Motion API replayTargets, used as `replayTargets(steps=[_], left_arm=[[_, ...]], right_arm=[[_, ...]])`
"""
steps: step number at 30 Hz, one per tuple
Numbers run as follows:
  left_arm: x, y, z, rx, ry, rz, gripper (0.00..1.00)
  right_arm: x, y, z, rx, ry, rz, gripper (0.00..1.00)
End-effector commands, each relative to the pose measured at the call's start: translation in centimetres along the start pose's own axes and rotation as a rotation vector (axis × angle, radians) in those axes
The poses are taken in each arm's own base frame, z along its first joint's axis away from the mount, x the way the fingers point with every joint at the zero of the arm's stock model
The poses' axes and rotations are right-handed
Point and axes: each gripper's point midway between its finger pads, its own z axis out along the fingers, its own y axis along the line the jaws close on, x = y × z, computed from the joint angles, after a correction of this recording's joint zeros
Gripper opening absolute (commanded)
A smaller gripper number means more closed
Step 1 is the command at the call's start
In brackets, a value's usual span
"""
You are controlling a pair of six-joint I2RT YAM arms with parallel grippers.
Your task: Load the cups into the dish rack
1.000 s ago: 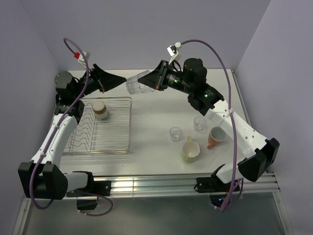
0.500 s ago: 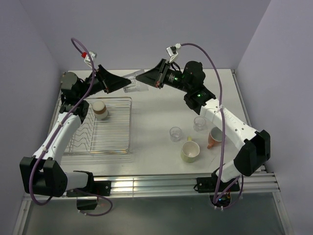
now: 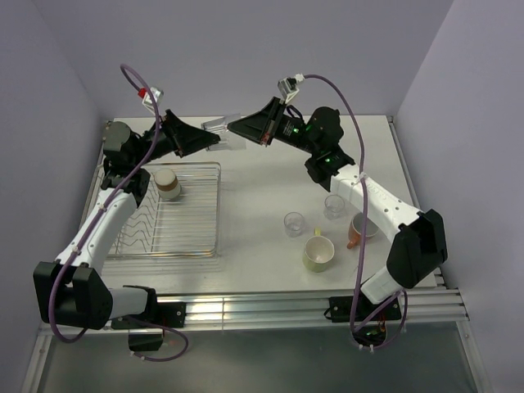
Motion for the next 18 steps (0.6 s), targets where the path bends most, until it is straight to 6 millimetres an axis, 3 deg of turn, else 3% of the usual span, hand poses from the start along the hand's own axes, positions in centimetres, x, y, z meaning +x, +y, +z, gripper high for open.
replayTargets(steps=[1, 3, 4, 5, 6, 9, 12, 13, 16, 18], left_arm=[[0.1, -1.3, 0.2, 0.053, 0.014, 0.053, 0.70], [0.3, -1.3, 0.3, 0.055, 0.020, 0.050, 0.58], [0.4, -1.3, 0.3, 0.056, 0.023, 0.047, 0.45], [0.5, -1.2, 0.3, 0.055, 0.025, 0.044, 0.38], [0.5, -1.3, 0.3, 0.053, 0.026, 0.051, 0.24], [0.2, -0.6, 0.4, 0.006, 0.018, 0.057, 0.01], [-0.1, -0.2, 0.3, -0.043, 0.007, 0.067, 0.00], [-0.2, -0.3, 0.2, -0.048, 0.004, 0.070, 0.00], [-0.4, -0.5, 0.1, -0.063, -0.008, 0.080, 0.00], [-0.6, -0.7, -0.1, -0.082, -0.013, 0.092, 0.00]], right_arm=[[-0.4, 1.3, -0.2, -0.073, -0.013, -0.024, 0.00], [-0.4, 1.0, -0.2, -0.066, -0.020, -0.023, 0.00], [-0.4, 0.8, -0.2, -0.062, -0.021, -0.027, 0.00], [-0.3, 0.9, -0.2, -0.061, -0.021, -0.028, 0.00], [-0.3, 0.8, -0.2, -0.054, -0.022, -0.030, 0.00], [-0.4, 0.3, -0.4, -0.022, -0.033, -0.044, 0.02], [-0.6, -0.3, -0.9, 0.031, -0.063, -0.073, 0.15], [-0.7, -0.4, -1.0, 0.041, -0.072, -0.092, 0.26], [-1.0, -1.2, -1.5, 0.101, -0.100, -0.115, 0.43], [-1.4, -1.8, -2.1, 0.143, -0.129, -0.120, 0.49]])
